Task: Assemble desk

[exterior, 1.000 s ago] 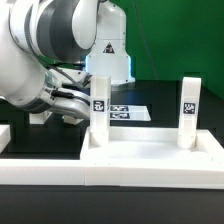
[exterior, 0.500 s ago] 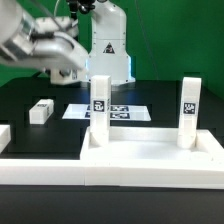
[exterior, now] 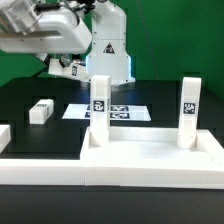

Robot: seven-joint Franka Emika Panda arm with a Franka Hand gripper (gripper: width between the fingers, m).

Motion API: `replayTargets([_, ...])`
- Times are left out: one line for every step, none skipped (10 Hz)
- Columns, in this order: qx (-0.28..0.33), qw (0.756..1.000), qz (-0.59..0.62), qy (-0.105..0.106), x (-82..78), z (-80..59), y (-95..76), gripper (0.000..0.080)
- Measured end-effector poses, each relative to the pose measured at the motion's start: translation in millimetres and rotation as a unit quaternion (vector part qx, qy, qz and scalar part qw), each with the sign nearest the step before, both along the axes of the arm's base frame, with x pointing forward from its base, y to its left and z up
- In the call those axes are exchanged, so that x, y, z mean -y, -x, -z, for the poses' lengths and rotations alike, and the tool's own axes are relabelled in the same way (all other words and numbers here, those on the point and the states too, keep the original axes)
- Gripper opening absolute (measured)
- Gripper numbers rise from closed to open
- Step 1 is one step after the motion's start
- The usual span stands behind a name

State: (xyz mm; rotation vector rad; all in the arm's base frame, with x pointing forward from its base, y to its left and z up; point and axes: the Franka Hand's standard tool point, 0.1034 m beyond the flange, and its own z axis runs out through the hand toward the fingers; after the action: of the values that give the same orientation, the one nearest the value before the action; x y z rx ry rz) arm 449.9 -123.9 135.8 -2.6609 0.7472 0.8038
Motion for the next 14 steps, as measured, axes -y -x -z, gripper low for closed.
replayTargets([0.022, 1.000, 0.009, 0.017, -21.7, -23.1, -11.6, 0.0294])
replayTargets([0.061, 0.998, 0.005, 0.035, -47.8, -47.4, -23.2, 0.0294])
replayTargets([0.073, 0.996, 0.026, 0.053, -70.7, -64.9, -29.8, 0.0294])
replayTargets([0.098, 0.992, 0.035, 0.069, -92.1, -82.5, -43.7, 0.0294])
replayTargets([0.109, 0.991, 0.034, 0.074, -101.2, -88.4, -50.8, 0.0294])
replayTargets([0.137, 0.986, 0.038, 0.087, -96.1, -83.7, -54.7, 0.0294])
replayTargets([0.169, 0.979, 0.045, 0.107, -95.6, -84.1, -58.8, 0.0294])
replayTargets([0.204, 0.969, 0.045, 0.134, -98.6, -83.9, -66.7, 0.0294])
replayTargets([0.239, 0.954, 0.025, 0.177, -107.9, -79.4, -86.5, 0.0294])
replayTargets([0.268, 0.944, 0.021, 0.191, -113.8, -78.9, -104.6, 0.0294])
replayTargets([0.294, 0.934, 0.023, 0.204, -113.6, -81.7, -124.2, 0.0294])
replayTargets([0.326, 0.919, 0.026, 0.221, -115.5, -89.8, -143.3, 0.0294])
replayTargets([0.355, 0.907, 0.028, 0.226, -123.3, -96.3, -150.2, 0.0294])
replayTargets([0.359, 0.906, 0.035, 0.223, -129.5, -95.8, -143.8, 0.0294])
